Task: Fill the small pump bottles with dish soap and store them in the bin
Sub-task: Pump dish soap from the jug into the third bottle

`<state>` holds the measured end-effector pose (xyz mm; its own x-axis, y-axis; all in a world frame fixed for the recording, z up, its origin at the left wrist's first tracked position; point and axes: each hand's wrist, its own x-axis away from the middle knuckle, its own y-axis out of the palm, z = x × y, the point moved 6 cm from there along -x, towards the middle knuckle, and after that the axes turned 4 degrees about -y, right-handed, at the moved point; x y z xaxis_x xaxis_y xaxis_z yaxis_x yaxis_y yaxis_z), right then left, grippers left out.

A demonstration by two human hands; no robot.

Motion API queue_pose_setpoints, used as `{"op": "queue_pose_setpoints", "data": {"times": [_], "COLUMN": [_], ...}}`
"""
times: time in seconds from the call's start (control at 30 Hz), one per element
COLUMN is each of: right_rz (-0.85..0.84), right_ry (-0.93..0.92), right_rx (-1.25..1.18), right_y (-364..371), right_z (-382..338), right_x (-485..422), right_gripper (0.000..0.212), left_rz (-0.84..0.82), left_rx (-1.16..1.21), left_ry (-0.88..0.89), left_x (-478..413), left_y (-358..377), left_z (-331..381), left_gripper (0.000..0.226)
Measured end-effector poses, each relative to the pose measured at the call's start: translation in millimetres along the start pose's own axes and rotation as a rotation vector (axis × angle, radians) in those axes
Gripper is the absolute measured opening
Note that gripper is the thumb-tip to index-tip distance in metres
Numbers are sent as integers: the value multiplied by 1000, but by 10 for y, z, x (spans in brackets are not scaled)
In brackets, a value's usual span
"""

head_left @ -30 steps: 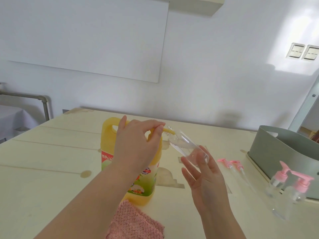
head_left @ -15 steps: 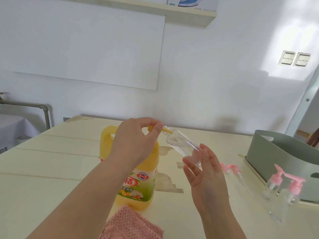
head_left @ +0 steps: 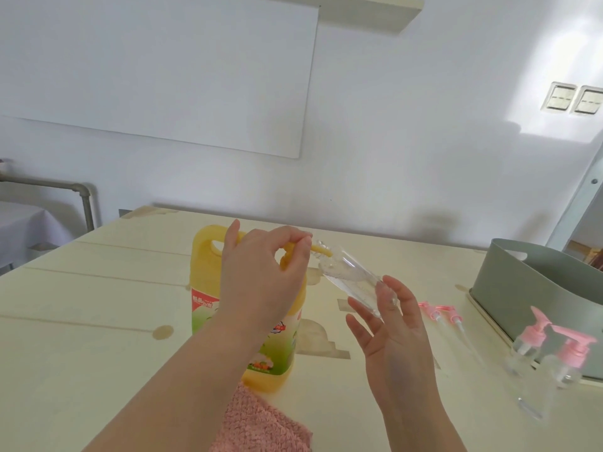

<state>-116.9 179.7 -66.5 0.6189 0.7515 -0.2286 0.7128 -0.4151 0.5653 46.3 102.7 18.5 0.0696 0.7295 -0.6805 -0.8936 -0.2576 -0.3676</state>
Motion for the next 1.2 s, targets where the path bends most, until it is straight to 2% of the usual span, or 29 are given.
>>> {"op": "queue_pose_setpoints", "data": {"times": [0.07,0.17,0.3,0.47,0.7,0.8,0.9,1.03,1.07,1.13,1.2], "right_rz": [15,18,0,-29,-16,-29,-21,-27,-29,-44,-63], "right_ry": [-10,-12,6,15,-33,-58,-67,-129,-149,-176,-200], "right_rx": [11,29,-102,-186,-164,-127,-112,50,113,218,342], "right_y": [-2,0,16,111,112,89,39,-5,-18,-36,-38], "right_z": [0,0,-41,-111,-119,-110,-57,4,10,9,-11], "right_x": [-4,13,27,74,0,-32,-55,-64,-65,-61,-66], "right_gripper": [21,49,41,29,15,27,39,65,59,34,28], "left_rz": [-1,-13,-67,-187,-234,-182,-113,-13,-8,1,14], "left_rx": [-15,-38,-70,39,68,103,86,-20,-33,-50,-62], "left_ry": [5,1,-26,-112,-131,-138,-70,85,93,104,118], "left_x": [0,-12,-46,-149,-194,-173,-101,-41,-33,-17,-7], "left_y": [18,16,-29,-111,-111,-97,-49,-1,12,24,11], "left_z": [7,9,37,81,84,38,13,1,-19,-33,-16], "left_gripper": [26,22,18,15,16,15,16,37,38,37,36]}}
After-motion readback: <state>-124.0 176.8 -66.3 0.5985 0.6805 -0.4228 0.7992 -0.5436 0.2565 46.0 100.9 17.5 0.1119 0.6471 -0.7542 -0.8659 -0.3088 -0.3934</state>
